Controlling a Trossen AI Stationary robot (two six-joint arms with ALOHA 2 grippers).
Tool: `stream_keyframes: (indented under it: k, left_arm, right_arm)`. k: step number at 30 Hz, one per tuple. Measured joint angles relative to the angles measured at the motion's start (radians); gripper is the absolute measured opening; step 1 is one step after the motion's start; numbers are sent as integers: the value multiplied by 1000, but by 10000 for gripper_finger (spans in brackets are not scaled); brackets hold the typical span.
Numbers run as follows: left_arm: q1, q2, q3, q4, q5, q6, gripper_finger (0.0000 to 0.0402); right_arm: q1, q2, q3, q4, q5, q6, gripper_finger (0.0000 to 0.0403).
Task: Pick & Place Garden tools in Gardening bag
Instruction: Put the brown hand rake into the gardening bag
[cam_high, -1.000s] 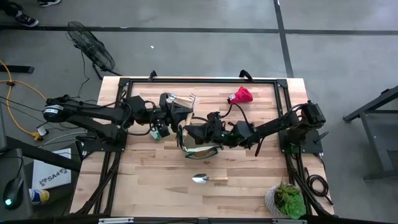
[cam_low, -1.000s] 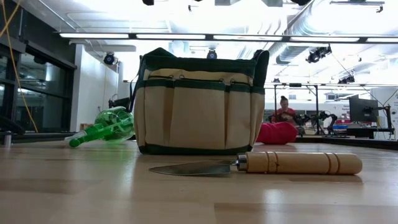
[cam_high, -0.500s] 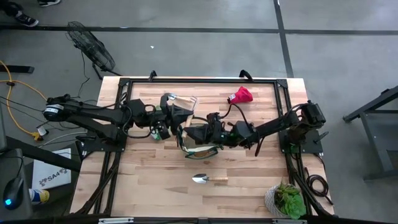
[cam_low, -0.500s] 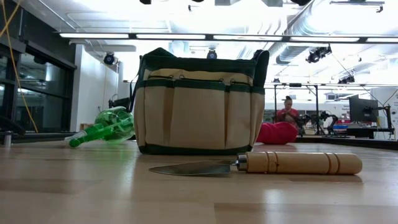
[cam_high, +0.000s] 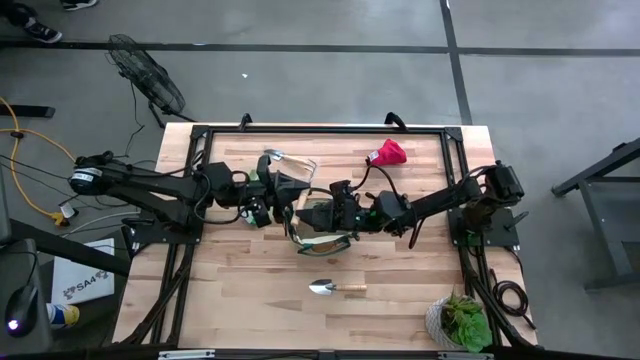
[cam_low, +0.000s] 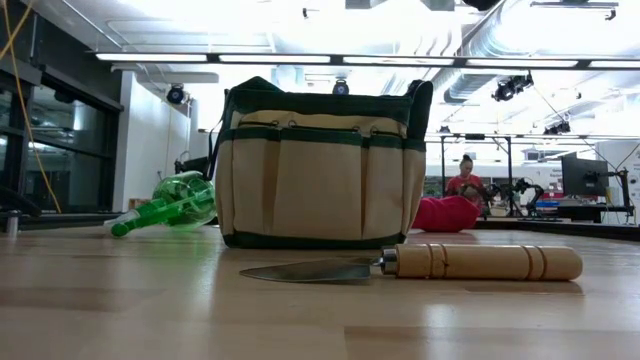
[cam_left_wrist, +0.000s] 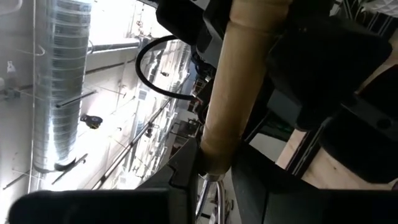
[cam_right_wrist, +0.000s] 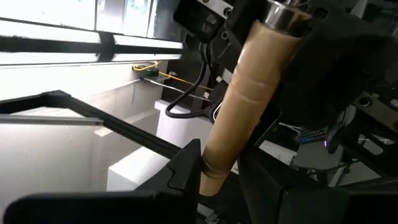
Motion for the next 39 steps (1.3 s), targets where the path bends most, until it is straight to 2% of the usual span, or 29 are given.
stream_keyframes:
  k: [7,14,19,25,32,39]
  left_arm:
    - [2,-2,0,3,-19,-1,64]
    - [2,-2,0,-3,-28,-1,64]
    - [3,-3,1,-2,-59,-73,64]
    - [4,-4,1,-47,-57,-184,64]
    - [4,-20,1,-127,14,-380,64]
    - [5,-85,1,-191,79,-566,64]
  right_arm:
    - [5,0,0,-10,41,15,111]
    - [5,0,0,-37,60,20,202]
    - [6,1,-1,-139,-44,47,251]
    - [6,2,-2,-252,-156,85,256]
    - [6,-36,-2,-328,-240,68,254]
    - [26,-170,-2,-603,-255,-9,254]
